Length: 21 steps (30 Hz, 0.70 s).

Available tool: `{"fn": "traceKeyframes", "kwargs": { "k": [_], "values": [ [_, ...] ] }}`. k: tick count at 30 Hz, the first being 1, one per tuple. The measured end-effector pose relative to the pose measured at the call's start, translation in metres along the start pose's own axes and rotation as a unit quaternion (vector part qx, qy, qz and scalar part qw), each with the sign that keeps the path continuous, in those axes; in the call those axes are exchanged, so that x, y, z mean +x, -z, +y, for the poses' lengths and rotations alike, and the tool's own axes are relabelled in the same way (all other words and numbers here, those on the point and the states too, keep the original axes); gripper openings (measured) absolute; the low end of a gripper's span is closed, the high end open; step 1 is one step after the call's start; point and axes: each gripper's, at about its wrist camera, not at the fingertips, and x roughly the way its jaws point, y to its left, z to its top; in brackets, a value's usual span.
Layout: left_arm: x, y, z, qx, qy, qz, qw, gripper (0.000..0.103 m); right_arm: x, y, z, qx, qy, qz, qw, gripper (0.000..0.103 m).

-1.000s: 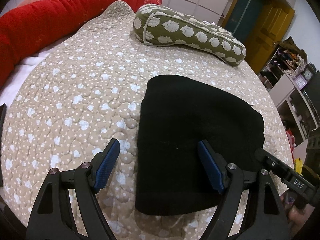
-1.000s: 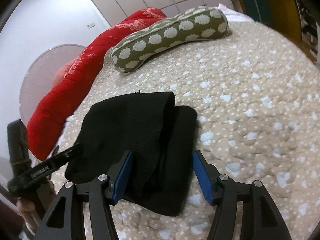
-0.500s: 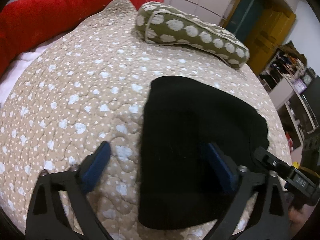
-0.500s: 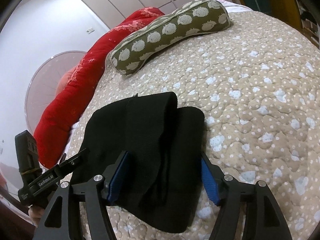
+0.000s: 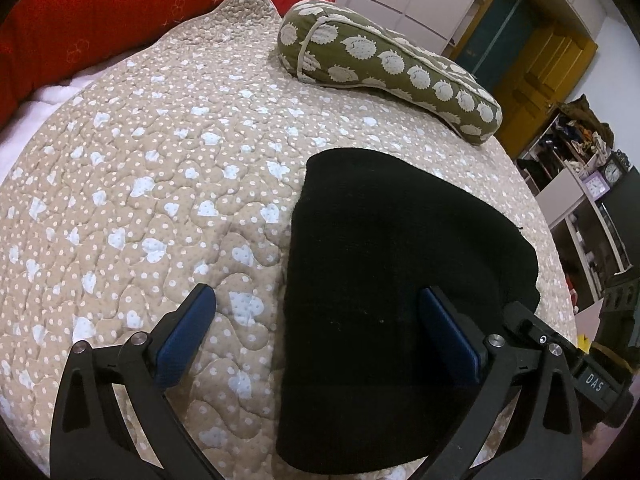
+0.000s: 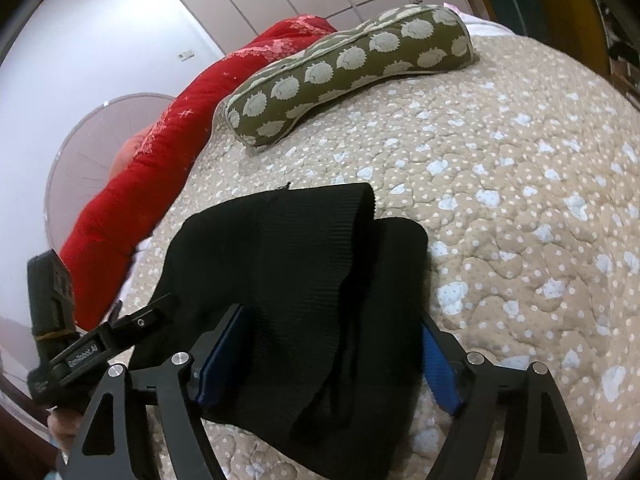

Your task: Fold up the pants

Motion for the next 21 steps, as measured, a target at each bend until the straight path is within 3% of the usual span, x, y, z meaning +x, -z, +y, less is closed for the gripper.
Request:
{"fn": "traceKeyframes", "kwargs": {
  "k": [2, 4, 5, 6, 8, 9, 14, 21],
  "values": [
    [0.0, 0.001, 0.002, -0.002, 0.002, 0.003, 1.0, 0.102, 0.0, 0.0, -0.001, 0.003, 0.0, -0.003, 1.0, 0.077],
    [0.0, 0.0, 0.003, -0.006, 0.003, 0.008, 0.9999, 0.102, -0.003, 0.001, 0.001, -0.003, -0.003, -0.011, 1.0, 0.063],
    [-0.001, 0.0, 0.003, -0.008, 0.006, 0.009, 0.9999, 0.095, -0.006, 0.002, 0.003, -0.01, -0.001, -0.017, 1.0, 0.059],
    [-0.002, 0.0, 0.002, -0.009, 0.018, 0.01, 0.9998, 0.078, -0.009, 0.002, 0.006, -0.016, 0.001, -0.021, 1.0, 0.053],
    [-0.01, 0.0, -0.006, 0.002, 0.045, 0.011, 0.9989, 0.055, -0.016, 0.0, 0.012, -0.029, 0.006, -0.031, 0.999, 0.046],
    [-0.014, 0.0, -0.01, 0.011, 0.033, 0.006, 0.9994, 0.051, -0.018, -0.001, 0.015, -0.032, 0.007, -0.036, 0.999, 0.04],
    [-0.025, -0.009, -0.02, 0.029, 0.026, -0.006, 0.9992, 0.043, -0.033, -0.012, 0.024, -0.036, -0.011, -0.054, 0.998, 0.037],
    [-0.036, -0.046, -0.015, 0.028, 0.016, -0.038, 0.9988, 0.043, -0.022, -0.046, 0.039, -0.045, -0.027, -0.074, 0.996, 0.036]
  ]
}}
